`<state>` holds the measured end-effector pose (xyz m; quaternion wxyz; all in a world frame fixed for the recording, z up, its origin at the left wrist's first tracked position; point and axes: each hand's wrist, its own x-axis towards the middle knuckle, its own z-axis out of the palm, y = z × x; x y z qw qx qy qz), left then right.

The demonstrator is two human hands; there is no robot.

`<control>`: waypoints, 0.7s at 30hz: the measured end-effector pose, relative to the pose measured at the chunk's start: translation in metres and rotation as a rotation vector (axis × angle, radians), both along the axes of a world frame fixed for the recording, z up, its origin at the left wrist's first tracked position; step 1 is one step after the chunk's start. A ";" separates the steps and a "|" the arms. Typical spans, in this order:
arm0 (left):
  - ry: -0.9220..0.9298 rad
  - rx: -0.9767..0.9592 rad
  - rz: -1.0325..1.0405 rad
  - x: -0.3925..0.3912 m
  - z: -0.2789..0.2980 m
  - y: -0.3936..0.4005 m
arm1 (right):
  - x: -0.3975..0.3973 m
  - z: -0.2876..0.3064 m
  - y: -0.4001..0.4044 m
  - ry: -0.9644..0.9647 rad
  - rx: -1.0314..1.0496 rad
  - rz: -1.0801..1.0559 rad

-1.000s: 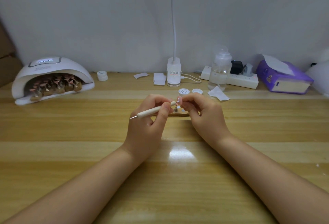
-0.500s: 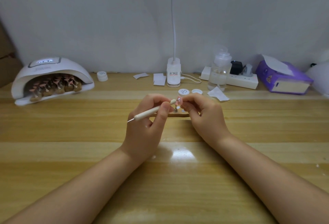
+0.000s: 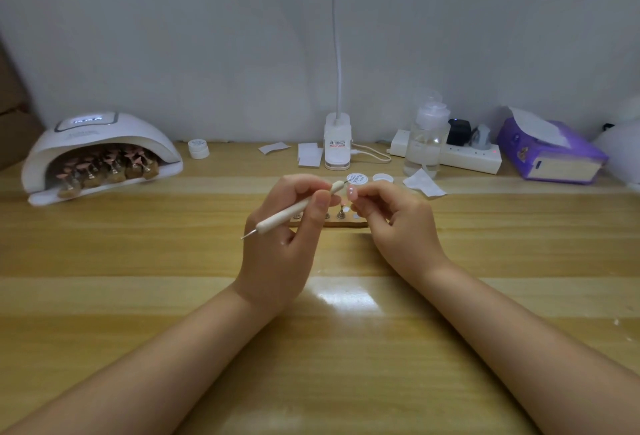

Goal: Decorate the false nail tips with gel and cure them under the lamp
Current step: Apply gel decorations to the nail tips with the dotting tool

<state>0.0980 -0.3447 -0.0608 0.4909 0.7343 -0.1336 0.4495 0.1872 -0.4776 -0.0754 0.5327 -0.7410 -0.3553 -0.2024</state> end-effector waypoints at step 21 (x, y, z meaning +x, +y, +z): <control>0.064 -0.025 0.012 -0.001 -0.003 -0.004 | 0.002 -0.001 0.000 -0.024 0.040 0.012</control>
